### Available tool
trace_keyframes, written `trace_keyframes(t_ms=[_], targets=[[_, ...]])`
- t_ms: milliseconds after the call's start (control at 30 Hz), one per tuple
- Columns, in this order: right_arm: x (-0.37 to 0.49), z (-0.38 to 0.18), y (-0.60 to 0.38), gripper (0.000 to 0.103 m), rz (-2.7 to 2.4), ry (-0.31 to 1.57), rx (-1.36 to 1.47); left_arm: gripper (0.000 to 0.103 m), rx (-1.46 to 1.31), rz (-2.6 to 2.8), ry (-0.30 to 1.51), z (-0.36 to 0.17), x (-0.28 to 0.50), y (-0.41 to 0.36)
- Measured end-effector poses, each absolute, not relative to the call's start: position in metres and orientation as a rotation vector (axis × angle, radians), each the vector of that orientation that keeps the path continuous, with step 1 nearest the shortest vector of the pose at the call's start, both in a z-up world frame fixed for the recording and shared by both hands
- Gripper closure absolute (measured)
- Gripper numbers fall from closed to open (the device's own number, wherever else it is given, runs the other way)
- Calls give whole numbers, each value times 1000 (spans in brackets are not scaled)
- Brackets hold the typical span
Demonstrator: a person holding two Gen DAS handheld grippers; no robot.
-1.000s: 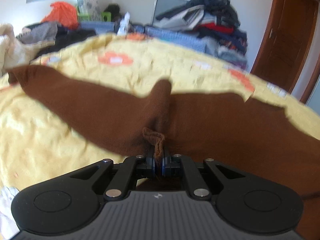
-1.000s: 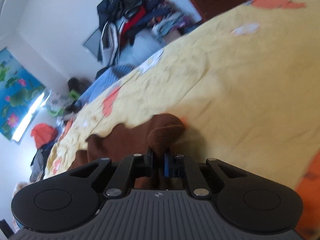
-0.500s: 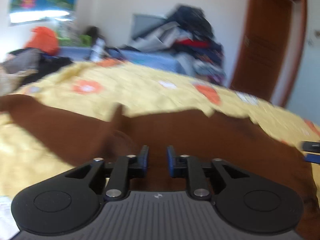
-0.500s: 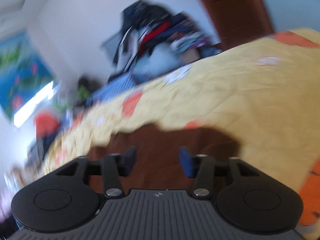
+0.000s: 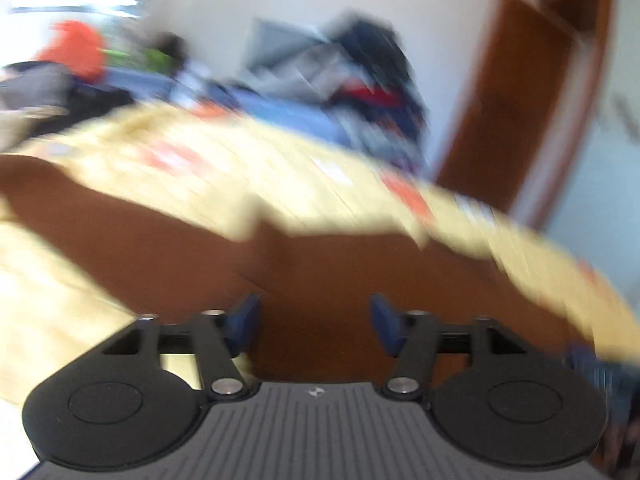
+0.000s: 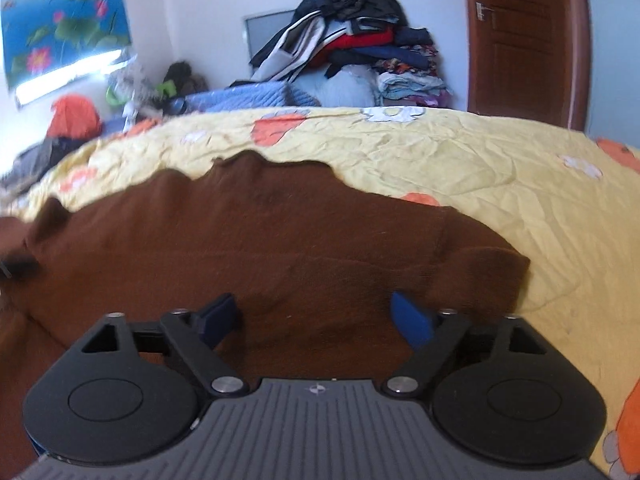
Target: Fold small clothes
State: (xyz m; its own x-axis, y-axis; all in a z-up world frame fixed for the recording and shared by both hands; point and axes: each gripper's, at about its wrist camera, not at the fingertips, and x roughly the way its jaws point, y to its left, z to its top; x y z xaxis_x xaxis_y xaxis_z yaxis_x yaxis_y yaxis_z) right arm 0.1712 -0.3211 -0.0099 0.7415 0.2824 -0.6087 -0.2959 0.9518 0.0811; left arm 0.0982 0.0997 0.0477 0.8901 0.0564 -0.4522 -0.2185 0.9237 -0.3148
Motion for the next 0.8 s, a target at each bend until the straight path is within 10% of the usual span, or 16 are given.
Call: trace_keyframes(t_ms=[300,533,633,700,800], targets=[[172,-11,-319,3,333,671,-31,14,-1007,602,299,40,83,358],[171,-11,-317,2,328,674,-36,15,-1053,674,320,25,106,411],[171,-11,-317,2,327,675,-36,45,-973,677,387,26,125,411],[171,-11,-317,1,328,674,-34,83,-892,667,444,29,137,407],[171,-12,-317,1,330,674,-26,95,-780,722,481,38,143,395]])
